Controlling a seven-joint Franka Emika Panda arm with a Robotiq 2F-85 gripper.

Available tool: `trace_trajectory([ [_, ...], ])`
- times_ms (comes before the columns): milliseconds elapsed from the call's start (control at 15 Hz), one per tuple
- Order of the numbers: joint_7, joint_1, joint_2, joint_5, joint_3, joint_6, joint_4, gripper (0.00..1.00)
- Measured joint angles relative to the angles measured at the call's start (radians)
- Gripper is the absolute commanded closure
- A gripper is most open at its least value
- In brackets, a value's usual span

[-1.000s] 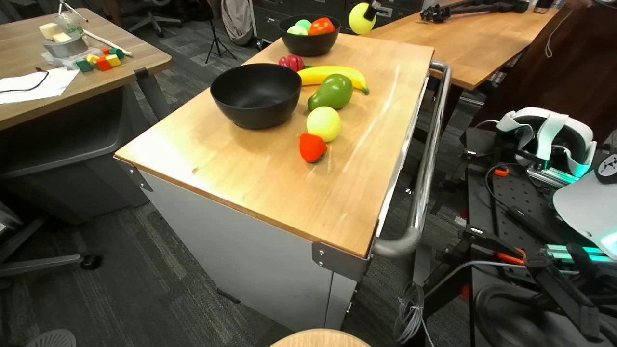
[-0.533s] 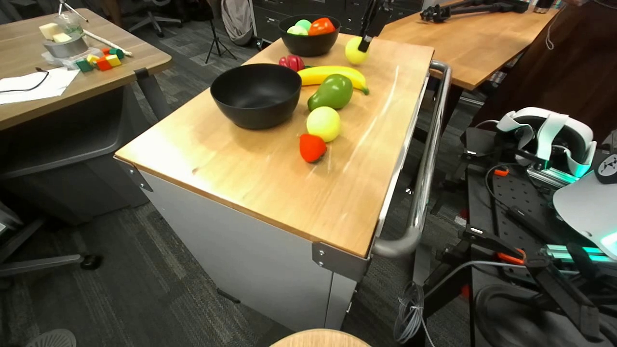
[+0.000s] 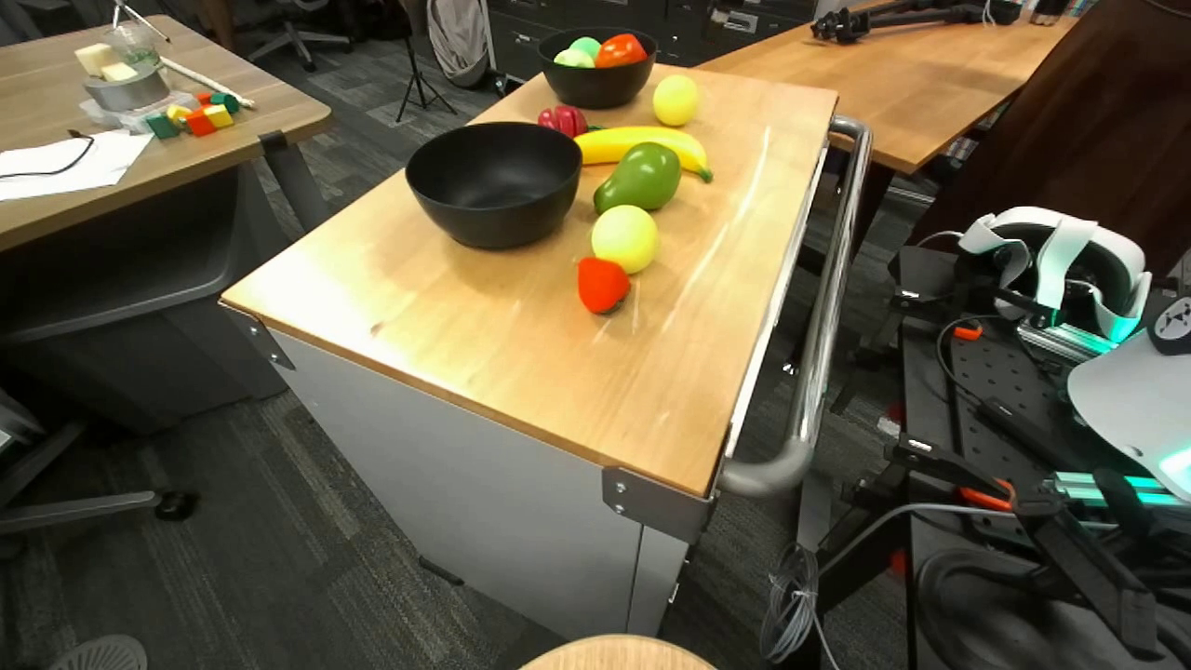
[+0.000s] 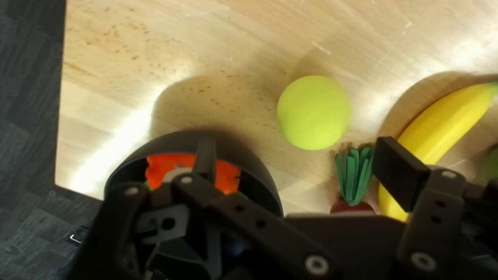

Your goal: Remove the fruits and vegetables from the two black bowls

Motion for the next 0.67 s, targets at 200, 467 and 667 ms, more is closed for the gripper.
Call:
trace_trajectory([
  [200, 0.021, 0.001, -0.038, -0.009, 0.001, -0.100, 0.090, 0.00],
  [467, 0.036, 0.001, 0.029, 0.075, -0.002, -0.118, 0.204, 0.00],
  [667, 0.036, 0.000, 0.036, 0.074, -0.002, -0.118, 0.196, 0.00],
])
